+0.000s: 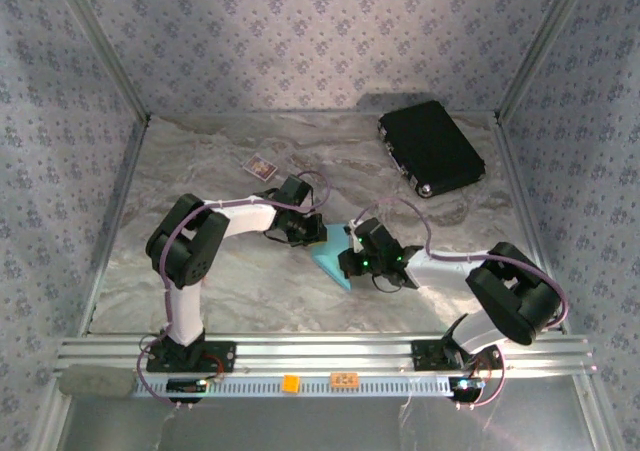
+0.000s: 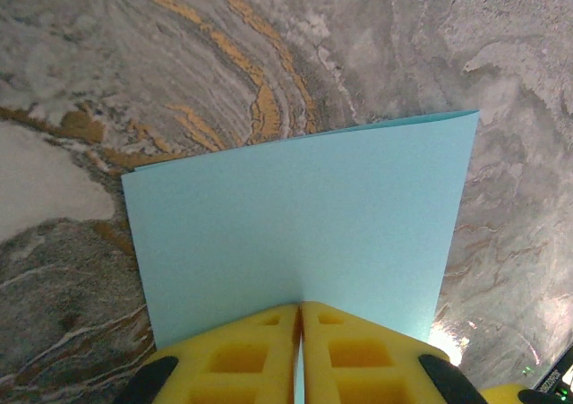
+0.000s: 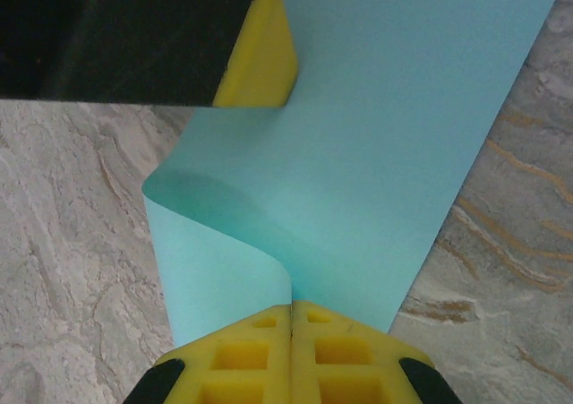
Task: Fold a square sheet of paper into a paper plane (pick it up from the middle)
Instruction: Third fold the triangle at the center of the table.
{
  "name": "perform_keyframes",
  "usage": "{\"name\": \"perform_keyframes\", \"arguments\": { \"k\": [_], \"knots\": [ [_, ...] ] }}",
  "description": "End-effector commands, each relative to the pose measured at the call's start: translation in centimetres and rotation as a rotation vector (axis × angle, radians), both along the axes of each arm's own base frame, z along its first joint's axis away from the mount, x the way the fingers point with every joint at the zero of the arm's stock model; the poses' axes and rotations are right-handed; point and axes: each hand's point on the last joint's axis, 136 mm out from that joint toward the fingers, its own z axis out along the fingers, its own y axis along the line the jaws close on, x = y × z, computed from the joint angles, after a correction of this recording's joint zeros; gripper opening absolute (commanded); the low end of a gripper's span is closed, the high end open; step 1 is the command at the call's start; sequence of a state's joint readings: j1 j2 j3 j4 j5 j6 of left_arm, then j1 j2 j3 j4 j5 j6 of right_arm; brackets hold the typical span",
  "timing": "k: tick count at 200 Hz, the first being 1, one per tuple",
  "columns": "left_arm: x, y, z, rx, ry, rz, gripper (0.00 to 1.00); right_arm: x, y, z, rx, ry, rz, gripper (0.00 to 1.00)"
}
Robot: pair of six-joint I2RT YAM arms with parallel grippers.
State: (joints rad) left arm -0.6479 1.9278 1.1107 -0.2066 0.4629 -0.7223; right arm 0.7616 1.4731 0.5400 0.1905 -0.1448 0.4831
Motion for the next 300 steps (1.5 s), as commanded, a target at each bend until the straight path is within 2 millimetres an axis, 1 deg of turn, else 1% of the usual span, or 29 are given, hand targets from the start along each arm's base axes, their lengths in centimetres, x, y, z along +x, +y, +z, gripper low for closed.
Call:
{"name": "perform_keyframes", "arguments": {
  "k": [1, 75, 104, 144, 163, 300],
  "knots": [
    [-1.22, 1.35, -1.7, 0.074, 0.032, 0.001, 0.1, 0.28, -0.28, -0.15, -0.025, 0.014, -0.021, 0.0],
    [-1.24, 1.35, -1.61, 0.072, 0.032, 0.001, 0.1, -0.47, -0.72, -0.83, -0.043, 0.051, -0.021, 0.0],
    [-1.28, 1.41, -1.67, 0.072, 0.032, 0.004, 0.1, -0.27, -0.93, -0.96, -0.046, 0.045, -0.034, 0.0],
    [-1.27, 1.37, -1.65, 0.071, 0.032, 0.004, 0.1, 0.02, -0.47, -0.96, -0.041, 0.047, -0.026, 0.0],
    [-1.26, 1.39, -1.64, 0.071, 0.032, 0.004, 0.1, 0.0, -0.62, -1.15, -0.045, 0.05, -0.035, 0.0],
    [-1.38, 1.29, -1.77, 0.069, 0.037, 0.005, 0.1, 0.29, -0.5, -0.55, -0.034, 0.034, -0.041, 0.0]
  ]
}}
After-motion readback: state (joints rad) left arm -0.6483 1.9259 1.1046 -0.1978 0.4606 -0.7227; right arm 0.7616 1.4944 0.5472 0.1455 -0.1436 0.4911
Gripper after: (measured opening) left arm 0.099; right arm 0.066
